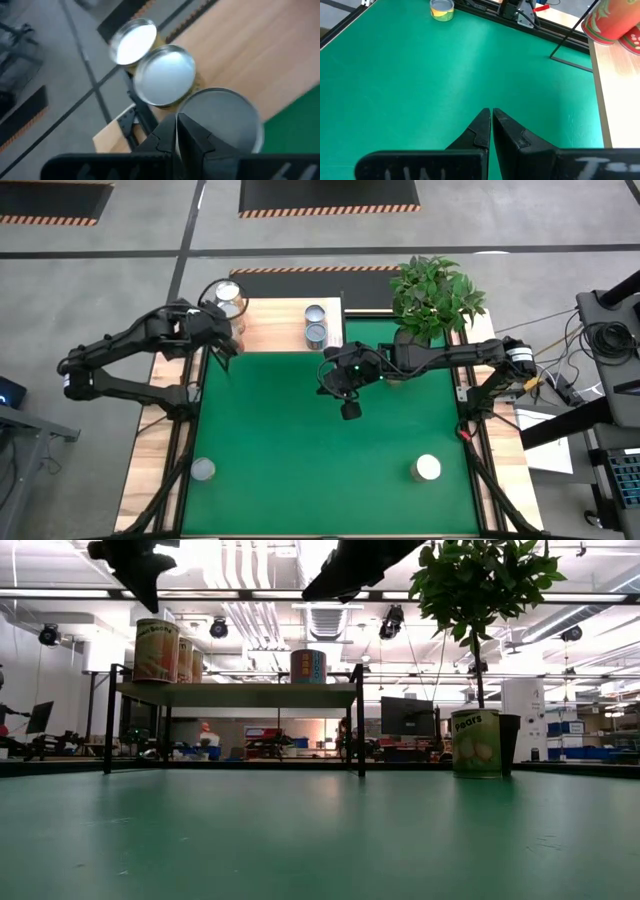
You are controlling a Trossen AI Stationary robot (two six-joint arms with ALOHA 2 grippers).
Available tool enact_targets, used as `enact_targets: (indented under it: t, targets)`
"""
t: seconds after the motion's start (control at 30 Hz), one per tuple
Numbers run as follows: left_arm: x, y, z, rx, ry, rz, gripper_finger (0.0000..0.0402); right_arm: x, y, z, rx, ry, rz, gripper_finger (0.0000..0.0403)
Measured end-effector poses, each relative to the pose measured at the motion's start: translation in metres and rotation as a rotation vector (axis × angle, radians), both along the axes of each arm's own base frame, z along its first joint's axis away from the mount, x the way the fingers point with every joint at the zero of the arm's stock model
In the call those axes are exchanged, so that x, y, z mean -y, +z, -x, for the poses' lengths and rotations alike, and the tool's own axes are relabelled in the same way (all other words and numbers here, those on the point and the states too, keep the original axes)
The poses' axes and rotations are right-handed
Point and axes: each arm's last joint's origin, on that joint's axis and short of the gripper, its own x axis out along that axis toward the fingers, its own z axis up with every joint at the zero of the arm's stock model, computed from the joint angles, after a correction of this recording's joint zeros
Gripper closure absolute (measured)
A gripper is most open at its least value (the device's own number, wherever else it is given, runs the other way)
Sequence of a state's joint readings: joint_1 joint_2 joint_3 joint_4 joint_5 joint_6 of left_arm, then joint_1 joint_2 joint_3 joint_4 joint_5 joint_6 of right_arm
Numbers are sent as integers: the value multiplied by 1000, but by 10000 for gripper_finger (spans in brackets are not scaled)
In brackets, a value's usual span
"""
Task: Pick and place cans onto a shelf
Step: Put the orange can on the shelf aligned with the other orange can
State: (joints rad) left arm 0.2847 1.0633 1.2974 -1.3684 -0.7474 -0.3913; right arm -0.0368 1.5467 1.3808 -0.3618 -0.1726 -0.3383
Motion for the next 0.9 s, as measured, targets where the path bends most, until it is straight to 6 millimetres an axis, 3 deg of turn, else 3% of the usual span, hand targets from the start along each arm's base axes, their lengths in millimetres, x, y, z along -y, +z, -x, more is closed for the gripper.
enact_targets:
  t: [0.23, 0.5, 0.67, 0.9]
  targets:
    - [9, 3, 3, 38, -227, 215, 402, 0, -1, 1, -9, -3, -4, 394]
    - [13, -5, 1, 36, -352, 358, 402, 0, -2, 2, -29, -4, -6, 394]
    - [12, -13, -3, -25, -374, 354, 402, 0, -2, 2, -30, -4, -6, 394]
    - [6, -26, -2, -143, -268, 209, 402, 0, -2, 2, -30, -4, -6, 394]
